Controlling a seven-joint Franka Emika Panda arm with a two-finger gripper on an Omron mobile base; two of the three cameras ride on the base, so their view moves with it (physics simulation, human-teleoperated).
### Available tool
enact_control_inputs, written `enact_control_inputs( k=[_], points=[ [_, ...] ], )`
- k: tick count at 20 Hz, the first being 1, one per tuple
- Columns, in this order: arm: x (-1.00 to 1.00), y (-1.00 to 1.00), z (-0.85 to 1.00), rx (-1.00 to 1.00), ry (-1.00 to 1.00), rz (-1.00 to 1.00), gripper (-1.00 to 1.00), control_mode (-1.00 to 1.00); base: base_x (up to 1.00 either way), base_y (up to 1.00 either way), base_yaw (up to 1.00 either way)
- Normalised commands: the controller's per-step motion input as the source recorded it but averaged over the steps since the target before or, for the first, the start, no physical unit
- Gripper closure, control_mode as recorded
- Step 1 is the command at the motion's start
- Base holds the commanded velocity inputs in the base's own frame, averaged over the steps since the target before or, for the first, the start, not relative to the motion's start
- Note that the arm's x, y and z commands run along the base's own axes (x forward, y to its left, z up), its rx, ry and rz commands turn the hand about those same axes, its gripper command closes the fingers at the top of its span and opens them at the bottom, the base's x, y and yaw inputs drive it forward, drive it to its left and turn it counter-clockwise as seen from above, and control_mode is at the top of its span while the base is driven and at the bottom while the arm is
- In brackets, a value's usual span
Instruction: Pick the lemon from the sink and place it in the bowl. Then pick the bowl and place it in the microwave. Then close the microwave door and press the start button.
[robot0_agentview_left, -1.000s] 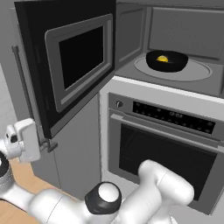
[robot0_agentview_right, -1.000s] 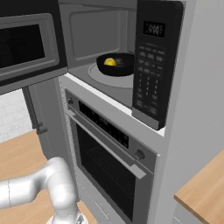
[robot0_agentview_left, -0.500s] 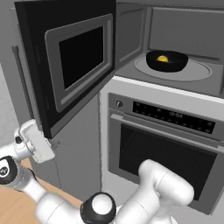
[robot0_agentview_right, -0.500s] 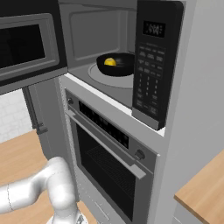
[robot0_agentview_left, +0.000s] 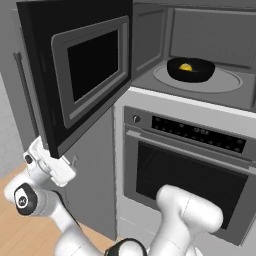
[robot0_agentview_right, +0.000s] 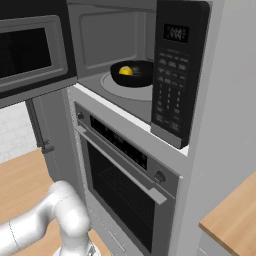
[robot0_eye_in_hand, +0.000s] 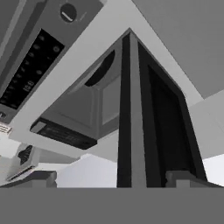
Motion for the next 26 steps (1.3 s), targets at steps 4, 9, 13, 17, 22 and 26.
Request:
enact_control_inputs(
  k=[4,9,13,17,22,26],
  points=[
    [0.05,0.26,0.34,-0.04,0.10,-0.07,-1.00,-1.00,0.00,0.00,0.00],
    [0.00,0.02,0.33,0.05,0.00,-0.02,-1.00,-1.00,0.00,0.00,0.00],
    [0.09,0.00,0.32,0.01,0.00,0.00,-1.00,-1.00,0.00,0.00,0.00],
    [0.02,0.00,0.35,0.00,0.00,0.00,-1.00,-1.00,0.00,0.00,0.00],
    [0.19,0.14,0.17,0.00,0.00,0.00,-1.00,-1.00,0.00,0.00,0.00],
    [0.30,0.23,0.00,0.00,0.00,-0.02,-1.00,-1.00,0.00,0.00,0.00]
  ],
)
